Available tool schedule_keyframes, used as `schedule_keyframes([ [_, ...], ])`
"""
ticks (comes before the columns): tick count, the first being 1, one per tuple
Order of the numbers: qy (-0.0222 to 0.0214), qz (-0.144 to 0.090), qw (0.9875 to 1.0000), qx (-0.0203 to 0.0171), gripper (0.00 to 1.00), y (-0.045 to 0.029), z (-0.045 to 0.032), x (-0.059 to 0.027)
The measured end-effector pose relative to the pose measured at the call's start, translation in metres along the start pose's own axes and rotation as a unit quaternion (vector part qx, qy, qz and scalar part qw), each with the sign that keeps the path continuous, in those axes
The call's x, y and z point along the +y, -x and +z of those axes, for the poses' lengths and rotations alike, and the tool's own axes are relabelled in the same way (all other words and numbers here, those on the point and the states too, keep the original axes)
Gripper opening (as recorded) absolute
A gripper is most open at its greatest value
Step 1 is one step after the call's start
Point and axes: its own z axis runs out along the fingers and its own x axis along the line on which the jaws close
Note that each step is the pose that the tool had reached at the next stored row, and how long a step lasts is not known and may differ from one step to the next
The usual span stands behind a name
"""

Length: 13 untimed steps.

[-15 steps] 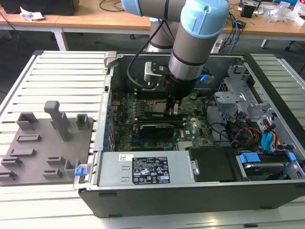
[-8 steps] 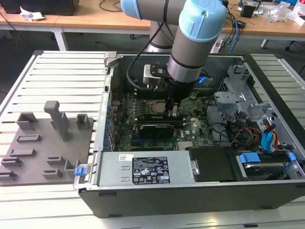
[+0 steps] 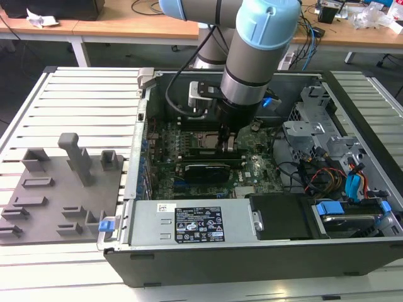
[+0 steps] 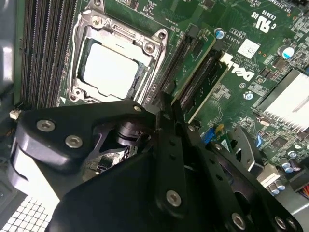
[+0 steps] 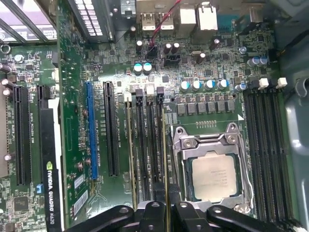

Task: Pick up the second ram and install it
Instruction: 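Insert the second ram into the second slot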

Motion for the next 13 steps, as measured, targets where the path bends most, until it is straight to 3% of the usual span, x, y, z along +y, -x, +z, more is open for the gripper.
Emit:
schedule_keyframes([
  [6, -0.0018, 0.0, 1.0, -0.0001, 0.14, -0.0001, -0.0007, 0.012],
  [13, -0.0018, 0.0, 1.0, 0.0, 0.14, -0.0049, -0.0003, 0.0134],
])
